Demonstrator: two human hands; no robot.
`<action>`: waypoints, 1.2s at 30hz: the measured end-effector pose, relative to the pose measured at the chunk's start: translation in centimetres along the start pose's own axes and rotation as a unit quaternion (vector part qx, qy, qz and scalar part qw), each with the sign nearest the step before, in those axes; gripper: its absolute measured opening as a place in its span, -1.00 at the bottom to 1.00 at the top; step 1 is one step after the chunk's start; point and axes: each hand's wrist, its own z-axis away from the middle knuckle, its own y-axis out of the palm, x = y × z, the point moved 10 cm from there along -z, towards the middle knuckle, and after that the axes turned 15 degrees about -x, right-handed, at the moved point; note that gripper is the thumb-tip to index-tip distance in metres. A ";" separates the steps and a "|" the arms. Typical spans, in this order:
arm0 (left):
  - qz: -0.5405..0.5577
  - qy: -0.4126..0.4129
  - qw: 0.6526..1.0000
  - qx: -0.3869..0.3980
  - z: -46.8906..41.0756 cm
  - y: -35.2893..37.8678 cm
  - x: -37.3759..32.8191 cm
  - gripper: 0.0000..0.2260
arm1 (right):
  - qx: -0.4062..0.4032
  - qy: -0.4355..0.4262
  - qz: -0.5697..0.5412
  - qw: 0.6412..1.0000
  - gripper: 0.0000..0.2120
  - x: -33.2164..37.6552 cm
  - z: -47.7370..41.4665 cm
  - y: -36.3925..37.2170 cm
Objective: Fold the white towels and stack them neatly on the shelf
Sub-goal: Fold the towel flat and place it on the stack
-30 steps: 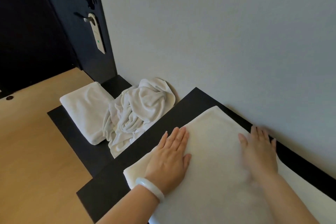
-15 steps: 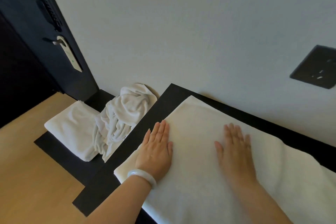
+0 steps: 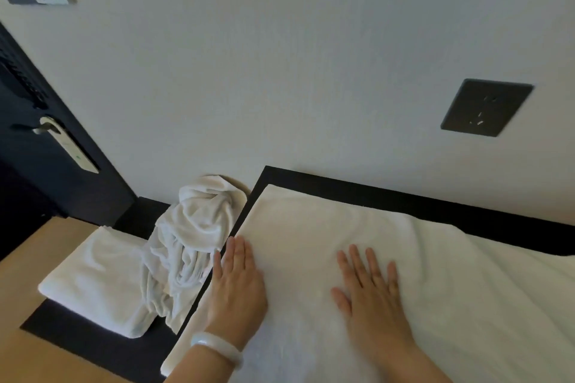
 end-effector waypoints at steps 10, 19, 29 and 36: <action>0.033 0.168 0.984 0.044 -8.4 4.3 -5.1 -0.42 | 0.012 -0.005 -0.022 1.000 -0.44 5.4 -5.8 1.5; 0.071 0.140 0.987 0.025 -8.6 5.6 -4.8 -0.40 | 0.040 0.248 0.121 0.960 -0.36 -12.8 -3.8 -3.2; 0.064 0.144 0.987 0.033 -8.4 5.1 -4.8 -0.32 | -0.001 0.213 0.081 0.974 -0.23 -12.4 2.1 -3.6; 0.085 0.108 0.987 0.082 -6.6 3.2 -6.1 -0.45 | -0.002 0.187 0.083 0.979 -0.23 -5.7 2.6 -4.5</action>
